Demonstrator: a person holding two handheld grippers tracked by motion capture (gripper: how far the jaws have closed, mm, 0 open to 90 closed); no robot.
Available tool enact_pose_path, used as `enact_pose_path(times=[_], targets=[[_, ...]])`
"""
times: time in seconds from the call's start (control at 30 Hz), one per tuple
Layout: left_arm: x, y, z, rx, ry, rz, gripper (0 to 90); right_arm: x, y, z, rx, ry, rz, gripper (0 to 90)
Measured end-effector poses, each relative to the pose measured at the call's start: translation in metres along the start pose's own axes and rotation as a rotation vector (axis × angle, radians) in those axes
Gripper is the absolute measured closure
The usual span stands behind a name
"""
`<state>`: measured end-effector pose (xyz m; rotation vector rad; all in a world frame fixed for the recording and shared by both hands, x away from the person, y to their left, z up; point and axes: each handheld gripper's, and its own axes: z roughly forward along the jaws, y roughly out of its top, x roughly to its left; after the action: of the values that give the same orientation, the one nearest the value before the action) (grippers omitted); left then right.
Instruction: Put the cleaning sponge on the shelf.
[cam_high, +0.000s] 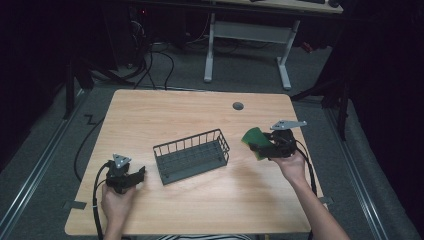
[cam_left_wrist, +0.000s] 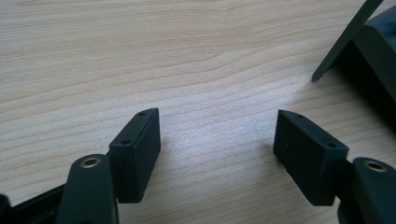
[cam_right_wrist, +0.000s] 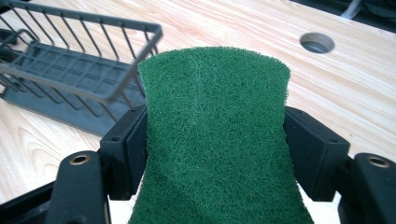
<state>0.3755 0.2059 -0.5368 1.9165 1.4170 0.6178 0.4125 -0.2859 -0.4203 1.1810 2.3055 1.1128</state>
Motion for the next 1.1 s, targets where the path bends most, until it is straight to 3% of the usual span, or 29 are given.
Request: enact_pose_path(times=[0.27, 0.73, 1.1], targets=[[0.0, 0.0, 0.0, 0.0, -0.001, 0.001, 32.4, 0.012, 0.019, 0.008, -0.011, 0.03, -0.011, 29.5], [0.0, 0.0, 0.0, -0.001, -0.001, 0.001, 32.3, 0.042, 0.052, 0.026, -0.015, 0.079, -0.082, 29.5], [0.0, 0.0, 0.0, 0.001, -0.005, 0.005, 32.3, 0.065, 0.073, 0.052, 0.01, 0.1, -0.124, 29.5]])
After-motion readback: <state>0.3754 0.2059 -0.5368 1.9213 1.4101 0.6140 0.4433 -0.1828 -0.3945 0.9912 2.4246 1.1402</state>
